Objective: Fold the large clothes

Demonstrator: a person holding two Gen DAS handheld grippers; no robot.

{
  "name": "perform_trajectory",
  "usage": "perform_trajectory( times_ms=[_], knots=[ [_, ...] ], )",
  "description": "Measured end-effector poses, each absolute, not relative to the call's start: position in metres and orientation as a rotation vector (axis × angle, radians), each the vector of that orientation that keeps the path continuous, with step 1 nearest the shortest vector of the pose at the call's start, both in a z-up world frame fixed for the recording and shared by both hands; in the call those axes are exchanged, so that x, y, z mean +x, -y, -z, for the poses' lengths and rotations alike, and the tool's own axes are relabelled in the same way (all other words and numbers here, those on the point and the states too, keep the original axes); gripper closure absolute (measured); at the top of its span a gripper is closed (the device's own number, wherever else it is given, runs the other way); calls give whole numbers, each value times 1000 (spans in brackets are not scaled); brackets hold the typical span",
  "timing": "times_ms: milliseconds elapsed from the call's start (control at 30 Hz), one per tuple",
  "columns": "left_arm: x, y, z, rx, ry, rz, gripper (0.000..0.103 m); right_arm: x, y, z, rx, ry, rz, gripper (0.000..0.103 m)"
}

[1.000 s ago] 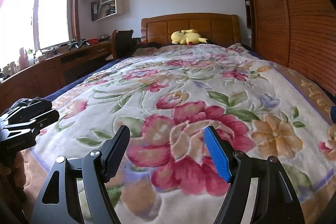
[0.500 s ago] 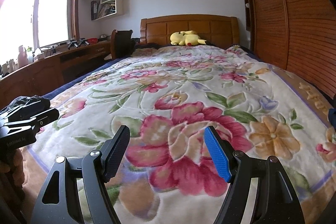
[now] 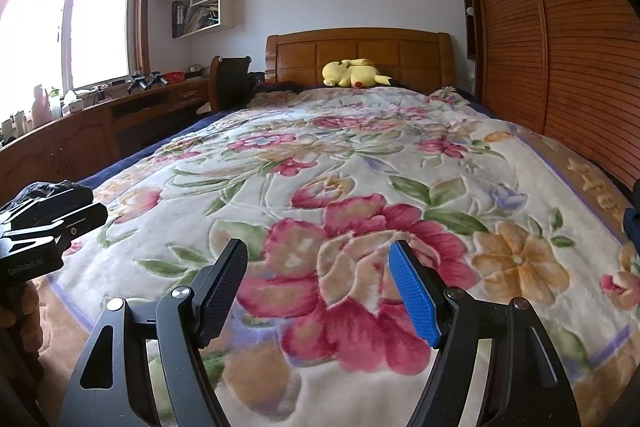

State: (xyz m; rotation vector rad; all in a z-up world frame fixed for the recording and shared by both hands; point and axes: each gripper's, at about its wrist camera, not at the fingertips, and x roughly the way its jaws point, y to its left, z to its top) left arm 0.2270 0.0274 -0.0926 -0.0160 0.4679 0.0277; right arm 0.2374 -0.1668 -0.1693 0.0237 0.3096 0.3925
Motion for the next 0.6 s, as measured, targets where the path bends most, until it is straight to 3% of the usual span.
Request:
perform_trajectory(
  times_ms=[600],
  knots=[
    [227,-28,91,-14,-464,-30,20,239,170,171,26,-312,-392,28]
  ],
)
